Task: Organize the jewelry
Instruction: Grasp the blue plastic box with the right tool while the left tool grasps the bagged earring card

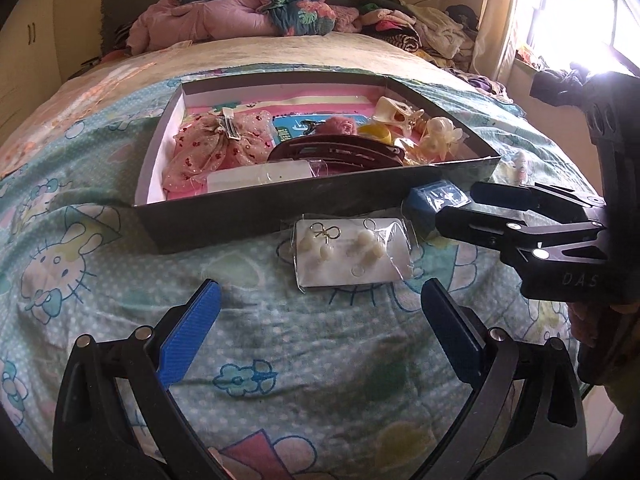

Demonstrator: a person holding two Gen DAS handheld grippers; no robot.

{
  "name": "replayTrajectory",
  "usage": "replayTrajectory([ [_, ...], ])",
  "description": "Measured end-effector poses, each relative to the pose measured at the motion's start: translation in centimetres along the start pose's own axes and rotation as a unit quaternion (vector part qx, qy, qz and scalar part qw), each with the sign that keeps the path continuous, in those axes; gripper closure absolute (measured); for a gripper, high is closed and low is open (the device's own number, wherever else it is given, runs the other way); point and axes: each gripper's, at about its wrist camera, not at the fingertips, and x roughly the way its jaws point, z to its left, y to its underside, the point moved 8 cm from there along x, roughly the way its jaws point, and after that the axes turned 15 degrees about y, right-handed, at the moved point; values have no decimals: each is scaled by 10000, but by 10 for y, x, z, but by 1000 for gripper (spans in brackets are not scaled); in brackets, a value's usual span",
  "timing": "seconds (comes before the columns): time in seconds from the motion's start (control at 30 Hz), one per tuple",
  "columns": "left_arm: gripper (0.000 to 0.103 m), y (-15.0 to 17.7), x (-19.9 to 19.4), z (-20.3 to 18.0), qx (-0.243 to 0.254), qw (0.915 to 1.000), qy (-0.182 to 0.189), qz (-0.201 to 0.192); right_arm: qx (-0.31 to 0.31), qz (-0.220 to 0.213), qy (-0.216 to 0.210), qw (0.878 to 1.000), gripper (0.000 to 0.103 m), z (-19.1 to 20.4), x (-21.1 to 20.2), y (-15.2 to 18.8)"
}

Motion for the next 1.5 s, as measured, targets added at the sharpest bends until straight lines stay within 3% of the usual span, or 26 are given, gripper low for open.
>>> replayTrajectory([
  [0.17, 12, 0, 9, -1, 30, 10000, 10, 91, 54, 149, -218, 9996, 56, 4, 10, -1],
  [0.47, 13, -10, 25, -8, 147, 9997, 78, 157, 87, 38, -262, 9996, 56, -5, -1, 0],
  [0.7, 43, -13, 23, -4, 6, 9999, 90, 91, 104, -59, -249, 9996, 56, -14, -13, -1],
  [0.97, 44, -16, 5, -3, -147, 9996, 200, -106, 33, -167, -283, 9995, 56, -9, -26, -2],
  [1.5, 44, -43, -51, 25, -535, 9949, 19, -859, -153, -531, -331, 9979, 56, 7, -44, -34],
])
